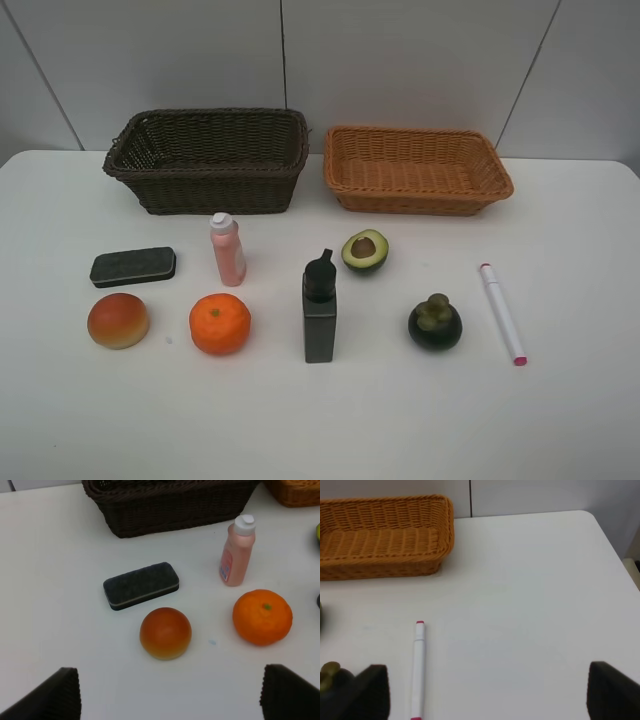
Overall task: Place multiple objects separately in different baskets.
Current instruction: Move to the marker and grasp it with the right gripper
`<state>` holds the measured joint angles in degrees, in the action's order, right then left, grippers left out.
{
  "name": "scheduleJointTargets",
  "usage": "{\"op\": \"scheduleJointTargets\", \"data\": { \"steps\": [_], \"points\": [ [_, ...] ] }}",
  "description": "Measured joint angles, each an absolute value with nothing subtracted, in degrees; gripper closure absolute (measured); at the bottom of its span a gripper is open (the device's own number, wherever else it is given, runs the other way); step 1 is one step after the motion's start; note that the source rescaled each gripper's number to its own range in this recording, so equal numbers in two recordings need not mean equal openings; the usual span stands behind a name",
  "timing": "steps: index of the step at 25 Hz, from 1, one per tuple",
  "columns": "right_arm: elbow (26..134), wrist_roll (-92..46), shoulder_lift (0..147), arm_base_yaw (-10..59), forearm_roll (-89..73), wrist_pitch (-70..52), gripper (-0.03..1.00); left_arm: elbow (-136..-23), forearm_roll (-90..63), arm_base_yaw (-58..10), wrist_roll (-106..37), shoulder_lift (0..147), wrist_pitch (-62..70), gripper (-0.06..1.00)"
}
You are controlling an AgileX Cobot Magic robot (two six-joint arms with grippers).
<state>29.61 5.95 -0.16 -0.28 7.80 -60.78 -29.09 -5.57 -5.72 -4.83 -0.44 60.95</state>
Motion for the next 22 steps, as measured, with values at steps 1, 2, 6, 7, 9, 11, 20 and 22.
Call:
{"op": "scheduleJointTargets", "data": {
  "steps": [1, 2, 6, 7, 9, 11, 20, 22],
  "points": [
    [29.75, 5.95, 0.16, -0.28, 7.8, -60.78, -0.02, -29.09, -5.57, -5.72, -4.83, -0.44, 60.95, 0.1],
    [30.08, 5.95, 1.03, -0.28, 7.77, -60.78, -0.02, -29.09, -5.57, -5.72, -4.83, -0.44, 60.95, 0.1],
    [32.87, 5.95, 8.16, -0.28, 7.77, -60.78, -0.02, -29.09, -5.57, -5.72, -4.83, -0.44, 60.95, 0.1],
    [33.85, 5.95, 10.54, -0.28, 7.77, -60.78, -0.02, -29.09, -5.57, -5.72, -4.83, -0.44, 60.95, 0.1],
    [35.93, 5.95, 15.29, -0.28, 7.77, -60.76, -0.02, -29.09, -5.57, -5.72, -4.83, -0.44, 60.95, 0.1],
    [37.97, 5.95, 20.72, -0.28, 7.77, -60.71, -0.02, -29.09, -5.57, -5.72, -4.83, -0.44, 60.95, 0.1],
    [43.74, 5.9, 41.51, -0.28, 7.52, -55.62, -0.02, -29.09, -5.57, -5.72, -4.83, -0.44, 60.95, 0.1],
    [43.74, 5.9, 45.62, -0.28, 6.91, -53.96, -0.02, -29.09, -5.57, -5.72, -4.83, -0.44, 60.95, 0.1]
  ]
}}
